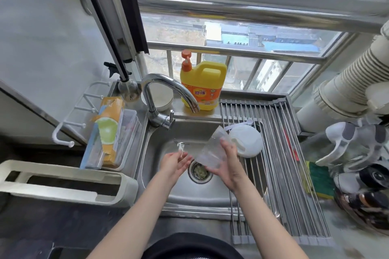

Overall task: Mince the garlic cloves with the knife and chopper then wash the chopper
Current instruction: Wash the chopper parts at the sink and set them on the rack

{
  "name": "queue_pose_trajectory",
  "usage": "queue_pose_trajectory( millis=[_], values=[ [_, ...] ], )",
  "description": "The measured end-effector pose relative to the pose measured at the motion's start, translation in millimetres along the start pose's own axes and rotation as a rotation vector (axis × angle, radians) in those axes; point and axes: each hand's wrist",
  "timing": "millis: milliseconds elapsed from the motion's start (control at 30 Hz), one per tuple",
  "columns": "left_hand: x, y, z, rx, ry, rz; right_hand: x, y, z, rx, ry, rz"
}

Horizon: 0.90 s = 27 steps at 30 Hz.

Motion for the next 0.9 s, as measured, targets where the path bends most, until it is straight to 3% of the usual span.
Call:
queue_pose_trajectory(
  millis=[67,200,367,433,500,567,667,900],
  values=[
    [1.0,5.9,-3.2,-0.016,-0.052,-0.064,2.9,2.5,-1.5,-0.086,-0.064,0.26],
    [-0.3,16.7,-11.6,-0.082,-0.117,-0.063,8.0,9.8,-3.9,-0.138,-0.072,0.464],
    [-4.1,24.0,-21.6,-0.431,-0.036,0.438,16.7,22.6,7.4,-0.223,-0.042,0.44],
    [-7.6,28.6,-25.3,-0.503,-0.04,0.466,19.0,23.2,8.7,-0.222,-0.015,0.343],
    [-15.0,36.6,-28.5,-0.323,-0.091,0.156,21.4,23.9,9.6,-0.233,-0.009,0.288],
    [-19.1,41.7,-25.7,-0.02,-0.139,-0.159,24.5,25.3,10.7,-0.236,-0.004,0.304],
    [-11.6,38.5,-13.4,0.301,-0.168,-0.348,26.1,26.1,10.7,-0.241,-0.02,0.362],
    [-5.6,30.0,-12.2,0.369,-0.281,-0.426,27.4,23.0,10.7,-0.268,-0.08,0.396]
  ],
)
Point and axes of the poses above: each hand's wrist, its own z-axis towards the middle knuckle, its own x-axis out of the back of the hand, y = z × x, and after that the axes turned 2 degrees about z, right-handed
